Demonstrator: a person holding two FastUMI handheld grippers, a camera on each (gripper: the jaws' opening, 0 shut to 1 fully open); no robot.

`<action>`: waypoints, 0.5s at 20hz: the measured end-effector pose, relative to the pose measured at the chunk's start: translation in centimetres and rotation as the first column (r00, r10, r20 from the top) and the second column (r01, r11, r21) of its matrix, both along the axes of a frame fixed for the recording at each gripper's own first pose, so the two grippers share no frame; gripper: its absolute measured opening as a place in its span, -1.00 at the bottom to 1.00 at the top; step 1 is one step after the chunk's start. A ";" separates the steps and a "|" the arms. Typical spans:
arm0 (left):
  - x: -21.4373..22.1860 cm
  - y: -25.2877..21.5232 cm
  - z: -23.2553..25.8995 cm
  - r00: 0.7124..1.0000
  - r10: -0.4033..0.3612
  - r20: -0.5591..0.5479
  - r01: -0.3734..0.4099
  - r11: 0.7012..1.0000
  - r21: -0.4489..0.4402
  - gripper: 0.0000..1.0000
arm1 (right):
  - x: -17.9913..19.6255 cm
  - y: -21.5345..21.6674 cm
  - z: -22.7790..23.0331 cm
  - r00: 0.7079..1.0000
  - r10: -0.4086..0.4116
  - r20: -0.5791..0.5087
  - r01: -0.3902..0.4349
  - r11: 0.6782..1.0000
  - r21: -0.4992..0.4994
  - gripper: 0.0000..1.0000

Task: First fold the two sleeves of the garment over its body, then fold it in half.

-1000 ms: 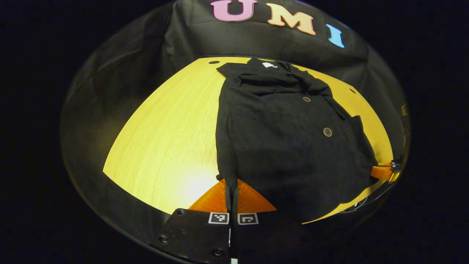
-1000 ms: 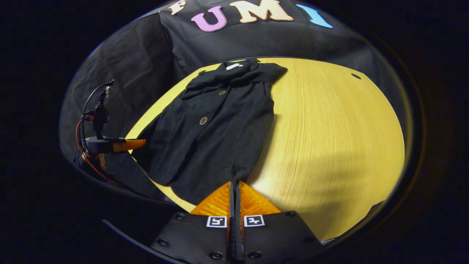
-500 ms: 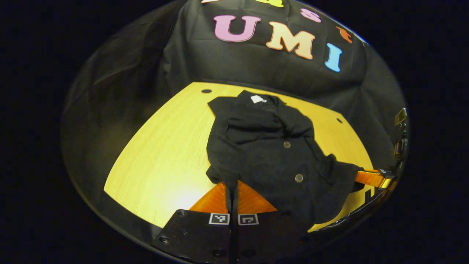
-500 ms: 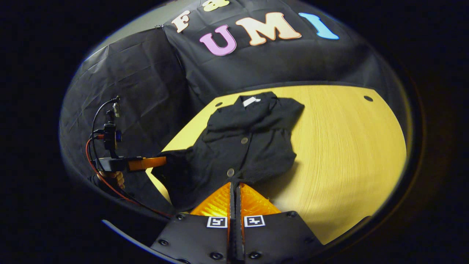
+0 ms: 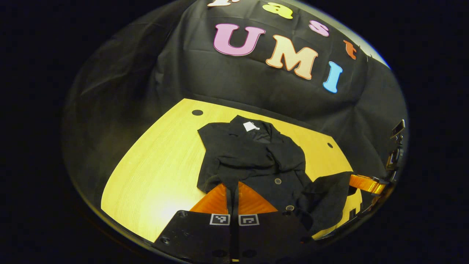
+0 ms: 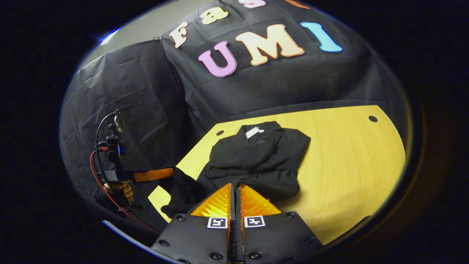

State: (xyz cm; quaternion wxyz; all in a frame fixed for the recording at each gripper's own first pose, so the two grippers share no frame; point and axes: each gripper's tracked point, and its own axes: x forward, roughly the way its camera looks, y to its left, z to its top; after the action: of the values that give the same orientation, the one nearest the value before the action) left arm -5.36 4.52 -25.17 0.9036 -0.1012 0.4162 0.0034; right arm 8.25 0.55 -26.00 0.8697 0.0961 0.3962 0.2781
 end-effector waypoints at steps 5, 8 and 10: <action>4.5 1.6 1.0 0.997 -0.027 0.068 0.024 0.999 0.044 -1.00 | 3.9 0.3 1.6 0.997 -0.047 0.053 0.046 0.999 0.014 -0.96; 7.3 2.3 1.5 0.994 -0.042 0.100 0.036 0.998 0.055 -1.00 | 6.5 0.3 2.2 0.994 -0.069 0.090 0.069 0.998 0.001 -1.00; 9.0 2.4 1.4 0.993 -0.050 0.109 0.045 0.998 0.042 -1.00 | 8.1 0.2 2.7 0.990 -0.077 0.115 0.080 0.997 -0.019 -0.92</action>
State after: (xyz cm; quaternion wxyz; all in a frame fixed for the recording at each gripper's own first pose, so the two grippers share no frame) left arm 3.65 6.93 -23.75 0.9268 -0.0734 0.3680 -0.0156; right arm 16.33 0.76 -23.32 0.9023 0.0853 0.3448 0.2442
